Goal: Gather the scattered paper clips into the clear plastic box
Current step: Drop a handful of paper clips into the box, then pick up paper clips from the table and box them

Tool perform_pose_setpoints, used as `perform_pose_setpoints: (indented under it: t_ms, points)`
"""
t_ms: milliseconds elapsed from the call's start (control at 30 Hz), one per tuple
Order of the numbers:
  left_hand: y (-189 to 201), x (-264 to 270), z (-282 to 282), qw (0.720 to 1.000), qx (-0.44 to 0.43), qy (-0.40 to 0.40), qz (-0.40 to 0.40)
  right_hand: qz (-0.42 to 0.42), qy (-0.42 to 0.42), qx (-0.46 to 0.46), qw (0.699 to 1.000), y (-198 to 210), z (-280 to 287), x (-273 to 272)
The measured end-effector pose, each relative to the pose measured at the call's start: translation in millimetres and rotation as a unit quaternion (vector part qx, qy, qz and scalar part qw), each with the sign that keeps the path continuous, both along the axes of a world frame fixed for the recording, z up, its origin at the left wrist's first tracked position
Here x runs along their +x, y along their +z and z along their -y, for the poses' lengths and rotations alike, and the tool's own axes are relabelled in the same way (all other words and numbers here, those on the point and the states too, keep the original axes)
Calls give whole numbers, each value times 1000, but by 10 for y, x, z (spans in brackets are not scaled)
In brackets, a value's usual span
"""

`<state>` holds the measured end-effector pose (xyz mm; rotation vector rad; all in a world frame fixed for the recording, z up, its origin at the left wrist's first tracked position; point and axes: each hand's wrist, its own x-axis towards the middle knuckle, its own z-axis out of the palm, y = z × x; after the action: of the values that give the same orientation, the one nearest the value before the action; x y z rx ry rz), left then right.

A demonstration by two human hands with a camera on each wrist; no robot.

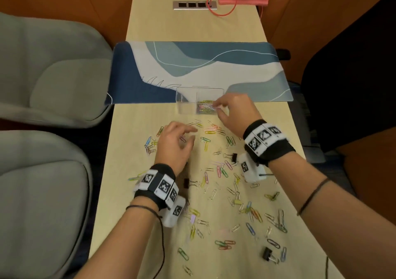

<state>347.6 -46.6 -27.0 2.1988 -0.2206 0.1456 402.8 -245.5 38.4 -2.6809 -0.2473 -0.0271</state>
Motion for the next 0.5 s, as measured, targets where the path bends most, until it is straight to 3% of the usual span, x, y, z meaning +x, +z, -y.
perform_pose_setpoints:
  t_ms: [133, 233, 367, 433, 500]
  points:
    - [-158, -873, -57, 997, 34, -30, -62, -107, -41, -2, 993, -58, 276, -1040]
    - [-241, -1477, -123, 993, 70, -37, -86, -193, -132, -24, 972, -166, 556, -1842]
    - [-264, -2097, -248, 986, 109, 17, -121, -308, -262, -62, 912, -312, 873, -2809]
    - [-256, -2335, -293, 982, 113, 45, -142, -374, -299, -77, 875, -394, 928, -3215]
    - [-262, -2522, -319, 983, 99, 46, -146, -398, -327, -62, 855, -456, 910, -3524]
